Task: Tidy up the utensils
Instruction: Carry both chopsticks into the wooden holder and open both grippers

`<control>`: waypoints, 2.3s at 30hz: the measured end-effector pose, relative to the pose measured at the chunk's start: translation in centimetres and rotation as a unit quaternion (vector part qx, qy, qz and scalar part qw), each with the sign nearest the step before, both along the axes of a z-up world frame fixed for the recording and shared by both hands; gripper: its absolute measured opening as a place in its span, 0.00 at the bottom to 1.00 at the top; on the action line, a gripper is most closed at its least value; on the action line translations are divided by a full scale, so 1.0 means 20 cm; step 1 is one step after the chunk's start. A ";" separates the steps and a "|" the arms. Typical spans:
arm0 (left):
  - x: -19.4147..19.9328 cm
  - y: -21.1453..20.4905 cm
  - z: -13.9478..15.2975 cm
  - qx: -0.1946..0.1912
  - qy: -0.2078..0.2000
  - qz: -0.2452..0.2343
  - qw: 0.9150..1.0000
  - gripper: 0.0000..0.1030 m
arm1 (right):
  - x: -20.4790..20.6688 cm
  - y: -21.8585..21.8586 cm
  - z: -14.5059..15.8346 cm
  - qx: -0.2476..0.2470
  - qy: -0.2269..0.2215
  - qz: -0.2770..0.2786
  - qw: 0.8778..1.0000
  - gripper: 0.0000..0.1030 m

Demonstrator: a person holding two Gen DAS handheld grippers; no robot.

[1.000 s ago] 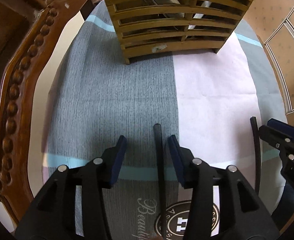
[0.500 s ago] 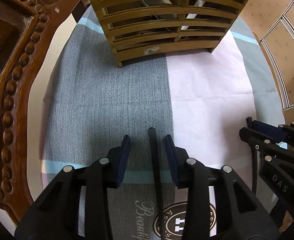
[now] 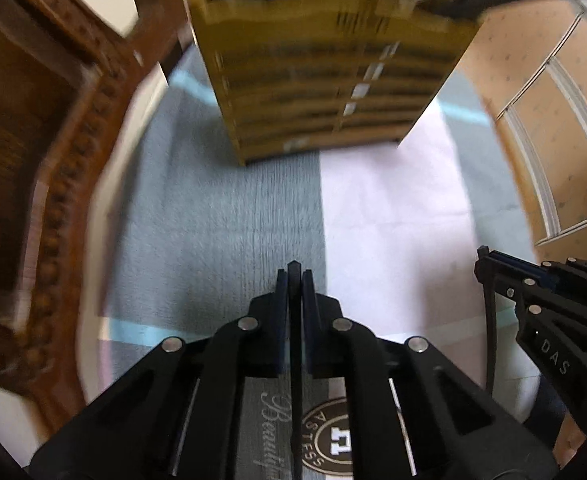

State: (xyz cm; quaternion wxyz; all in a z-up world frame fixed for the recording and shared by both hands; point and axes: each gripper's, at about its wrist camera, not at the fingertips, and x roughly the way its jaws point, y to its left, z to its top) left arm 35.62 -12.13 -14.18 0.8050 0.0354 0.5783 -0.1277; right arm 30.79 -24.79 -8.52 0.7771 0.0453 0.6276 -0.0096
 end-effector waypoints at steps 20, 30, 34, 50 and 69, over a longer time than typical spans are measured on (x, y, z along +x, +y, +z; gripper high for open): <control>-0.36 0.13 0.69 -0.035 -0.169 0.015 0.985 0.07 | -0.37 -0.03 0.83 -0.006 -0.198 0.007 0.980 0.07; -0.47 0.19 0.85 -0.044 -0.226 0.032 0.973 0.07 | -0.48 0.01 0.96 -0.018 -0.238 0.010 0.971 0.07; -0.48 0.20 0.82 -0.045 -0.226 0.036 0.972 0.07 | -0.49 0.03 0.97 -0.025 -0.243 0.008 0.970 0.07; -0.53 0.29 0.98 -0.069 -0.255 0.047 0.963 0.07 | -0.47 0.07 1.00 -0.026 -0.257 0.013 0.966 0.07; -0.40 0.25 1.65 -0.075 -0.374 0.036 0.924 0.07 | -0.28 0.10 1.66 -0.018 -0.375 0.010 0.927 0.07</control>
